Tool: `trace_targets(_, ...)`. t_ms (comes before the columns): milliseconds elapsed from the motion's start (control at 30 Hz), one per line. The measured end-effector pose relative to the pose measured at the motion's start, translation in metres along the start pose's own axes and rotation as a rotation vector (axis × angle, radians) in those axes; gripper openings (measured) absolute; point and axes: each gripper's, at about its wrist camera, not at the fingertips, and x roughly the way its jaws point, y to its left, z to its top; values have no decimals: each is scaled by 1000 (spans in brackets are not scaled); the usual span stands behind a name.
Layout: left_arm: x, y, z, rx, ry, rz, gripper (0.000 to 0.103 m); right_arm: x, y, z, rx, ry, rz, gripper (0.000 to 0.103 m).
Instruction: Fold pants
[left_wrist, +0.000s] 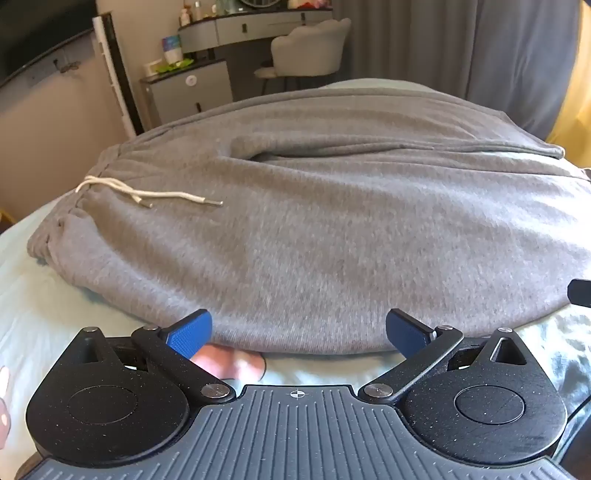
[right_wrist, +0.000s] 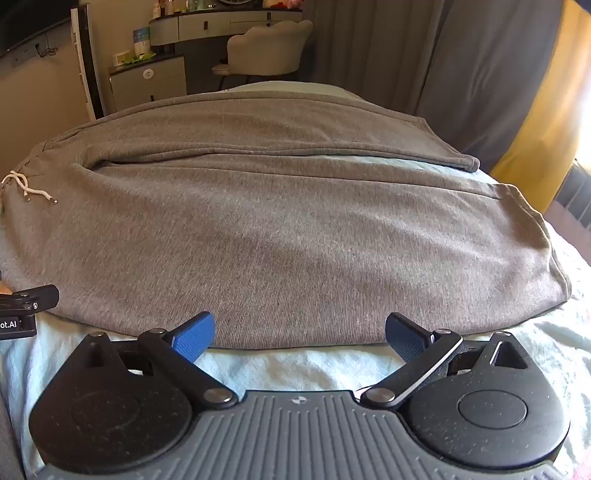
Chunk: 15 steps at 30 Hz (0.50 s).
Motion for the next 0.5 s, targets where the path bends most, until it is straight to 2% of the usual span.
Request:
trace_targets(300,-4,16,-9,-71,-9,-31,103,-1,2,0,0,-1,5,99)
trace_targets(500,0,19,0,-111,16,-25,103,-5,7,2,-10,-2,1,99)
